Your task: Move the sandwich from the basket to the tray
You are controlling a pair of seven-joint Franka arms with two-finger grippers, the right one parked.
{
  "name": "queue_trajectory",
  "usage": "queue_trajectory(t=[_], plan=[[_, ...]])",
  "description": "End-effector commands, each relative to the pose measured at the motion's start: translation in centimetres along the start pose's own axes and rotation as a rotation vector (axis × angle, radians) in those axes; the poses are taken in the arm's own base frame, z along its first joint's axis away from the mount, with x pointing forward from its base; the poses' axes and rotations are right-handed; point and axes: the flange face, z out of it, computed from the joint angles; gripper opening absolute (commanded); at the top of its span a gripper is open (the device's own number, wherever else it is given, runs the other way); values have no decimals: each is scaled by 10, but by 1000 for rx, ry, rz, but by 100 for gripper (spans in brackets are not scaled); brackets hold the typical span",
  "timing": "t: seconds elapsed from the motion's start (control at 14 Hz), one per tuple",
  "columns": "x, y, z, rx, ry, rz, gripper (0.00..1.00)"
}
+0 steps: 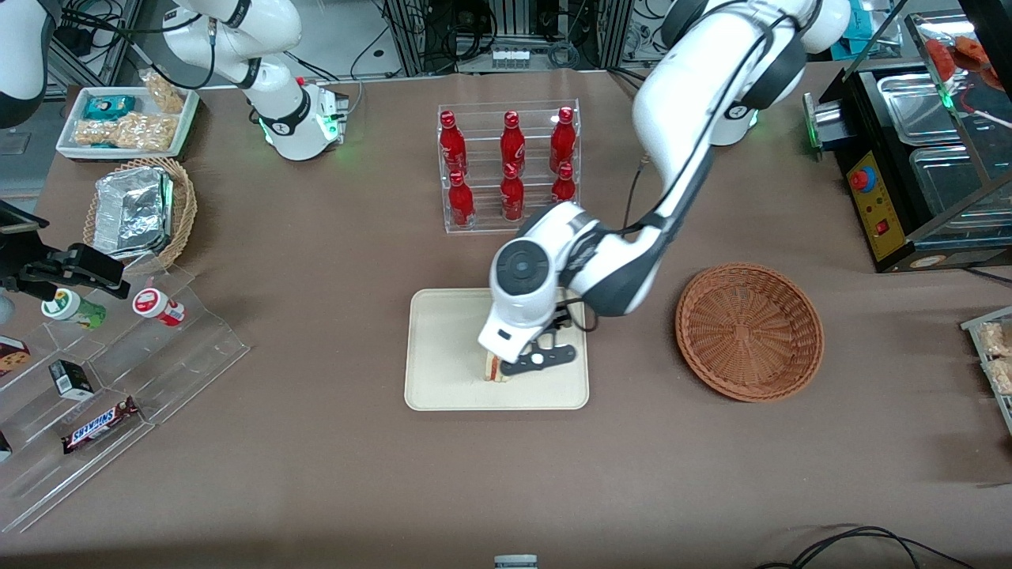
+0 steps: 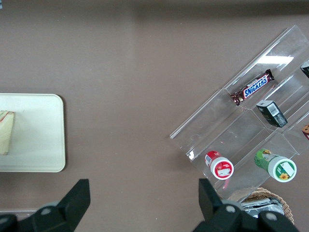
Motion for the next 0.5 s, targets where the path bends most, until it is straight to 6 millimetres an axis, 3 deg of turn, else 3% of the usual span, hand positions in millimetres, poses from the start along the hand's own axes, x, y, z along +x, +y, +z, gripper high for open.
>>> queue_trajectory(t=[0.0,0.14,0.29,0.43], plan=[[22,-48,-62,-12,-48,-31,100],[41,-98,-109,-47,-129,7,100],[59,-166,-152,-30,-198,63,100],[81,-238,-179,-15,-250,105,100]])
